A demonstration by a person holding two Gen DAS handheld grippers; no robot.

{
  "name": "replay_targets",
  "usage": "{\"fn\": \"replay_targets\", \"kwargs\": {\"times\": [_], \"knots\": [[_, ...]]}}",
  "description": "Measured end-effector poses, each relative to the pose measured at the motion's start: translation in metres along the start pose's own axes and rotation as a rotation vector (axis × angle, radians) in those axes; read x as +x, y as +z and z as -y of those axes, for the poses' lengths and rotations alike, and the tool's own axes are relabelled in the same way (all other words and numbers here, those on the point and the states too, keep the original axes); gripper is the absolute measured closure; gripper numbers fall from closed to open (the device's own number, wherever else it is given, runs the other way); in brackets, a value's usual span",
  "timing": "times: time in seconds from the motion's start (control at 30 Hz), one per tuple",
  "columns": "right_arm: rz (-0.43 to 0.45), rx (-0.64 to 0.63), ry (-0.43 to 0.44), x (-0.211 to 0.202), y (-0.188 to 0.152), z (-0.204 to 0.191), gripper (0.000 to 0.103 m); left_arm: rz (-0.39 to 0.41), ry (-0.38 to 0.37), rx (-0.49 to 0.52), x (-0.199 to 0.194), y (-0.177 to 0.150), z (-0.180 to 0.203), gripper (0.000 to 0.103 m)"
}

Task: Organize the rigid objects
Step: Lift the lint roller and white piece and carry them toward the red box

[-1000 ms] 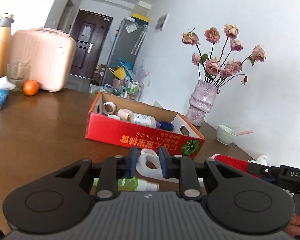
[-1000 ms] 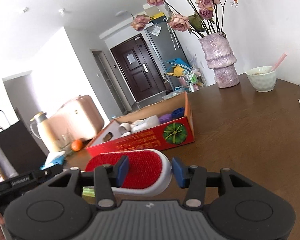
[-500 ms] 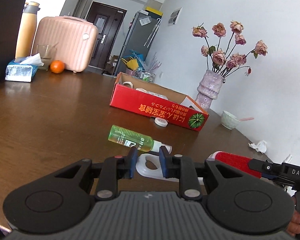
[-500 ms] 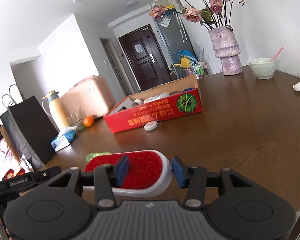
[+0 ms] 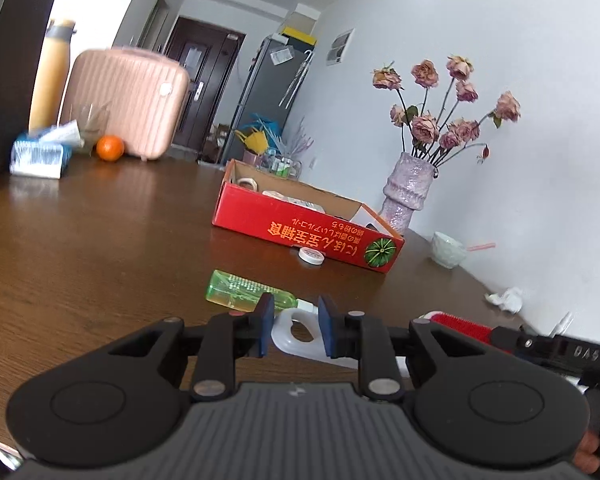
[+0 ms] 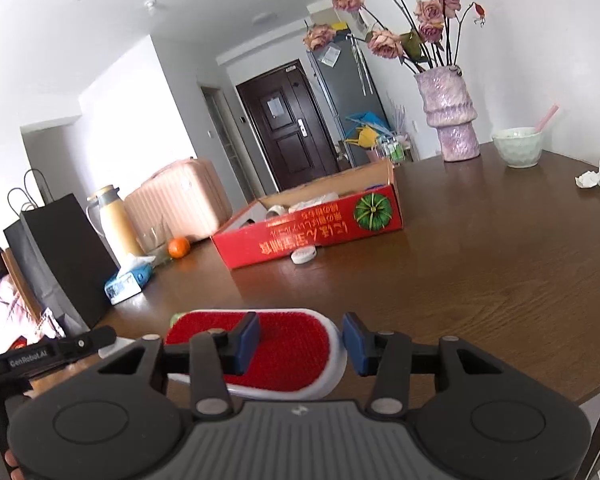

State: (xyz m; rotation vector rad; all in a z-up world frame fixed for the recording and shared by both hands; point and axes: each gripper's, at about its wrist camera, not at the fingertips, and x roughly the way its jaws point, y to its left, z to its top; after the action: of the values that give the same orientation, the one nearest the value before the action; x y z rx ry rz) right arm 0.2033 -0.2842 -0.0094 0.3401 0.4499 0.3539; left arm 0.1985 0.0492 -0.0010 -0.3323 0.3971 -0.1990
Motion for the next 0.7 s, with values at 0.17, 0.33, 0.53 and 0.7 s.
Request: {"fn": "replay_targets", "kwargs": {"times": [0.17, 0.33, 0.53, 0.7], "knots": [[0.013, 0.016, -0.004, 0.008, 0.010, 0.003, 0.059, 0.041, -0.006, 0.027, 0.012, 0.018, 0.005, 0.080], [0.093, -0.005, -0.014, 0.023, 0.039, 0.001, 0.059, 0.103, -0.023, 0.057, 0.037, 0.049, 0.012, 0.080], [0.162, -0.039, -0.003, 0.051, 0.095, 0.001, 0.059, 0.166, -0.042, 0.088, 0.074, 0.107, 0.023, 0.080], [0.168, -0.033, 0.027, 0.086, 0.153, 0.007, 0.059, 0.175, -0.010, 0.103, 0.113, 0.151, 0.032, 0.079]]}}
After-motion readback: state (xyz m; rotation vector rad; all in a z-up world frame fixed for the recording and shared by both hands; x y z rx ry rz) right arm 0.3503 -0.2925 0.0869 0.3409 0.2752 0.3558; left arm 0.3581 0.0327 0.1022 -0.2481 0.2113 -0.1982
